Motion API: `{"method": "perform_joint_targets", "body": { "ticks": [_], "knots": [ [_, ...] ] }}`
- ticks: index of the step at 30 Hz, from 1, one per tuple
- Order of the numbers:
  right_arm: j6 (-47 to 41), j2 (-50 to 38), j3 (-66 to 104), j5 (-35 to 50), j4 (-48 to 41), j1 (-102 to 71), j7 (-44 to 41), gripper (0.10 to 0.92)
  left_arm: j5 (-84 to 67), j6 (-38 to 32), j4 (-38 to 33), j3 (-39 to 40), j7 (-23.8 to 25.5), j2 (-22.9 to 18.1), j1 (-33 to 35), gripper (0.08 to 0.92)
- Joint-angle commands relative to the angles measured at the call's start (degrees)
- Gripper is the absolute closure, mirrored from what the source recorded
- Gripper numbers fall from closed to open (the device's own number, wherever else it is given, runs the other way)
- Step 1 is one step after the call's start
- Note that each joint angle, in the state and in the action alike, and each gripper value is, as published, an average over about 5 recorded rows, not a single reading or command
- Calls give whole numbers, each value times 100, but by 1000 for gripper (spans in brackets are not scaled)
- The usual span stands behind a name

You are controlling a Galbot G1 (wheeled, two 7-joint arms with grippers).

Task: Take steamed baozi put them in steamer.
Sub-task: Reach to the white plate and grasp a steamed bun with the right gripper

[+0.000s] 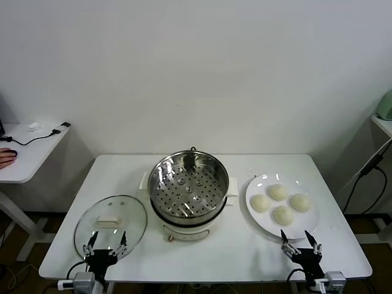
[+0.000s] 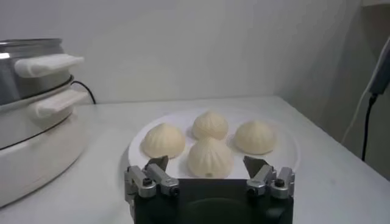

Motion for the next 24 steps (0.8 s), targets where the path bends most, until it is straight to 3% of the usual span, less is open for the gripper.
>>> {"method": "perform_joint_targets", "body": {
  "ticks": [1,6,10,17,24],
  "knots": [
    [-665,-452,159,-167,268,710,-27,203,-11,7,-9,4,2,14,5,177],
    [-1244,-1499,-154,-137,-180,2289,-228,203,-78,15,-36,49,-1,87,-5,177],
    [-1397,-2526,-840,-223,-1107,3684,-1016,203,-143,13,-38,76,0,159,-38,177],
    [-1161,-4676,-3731,-373,-2370,6278,-4289,203,-256,-20,-12,101,16,294,-79,177],
    [167,-4789,-7598,-1288,-3560,9637,-6880,203,-288,-79,63,137,21,300,-166,177]
  ]
}}
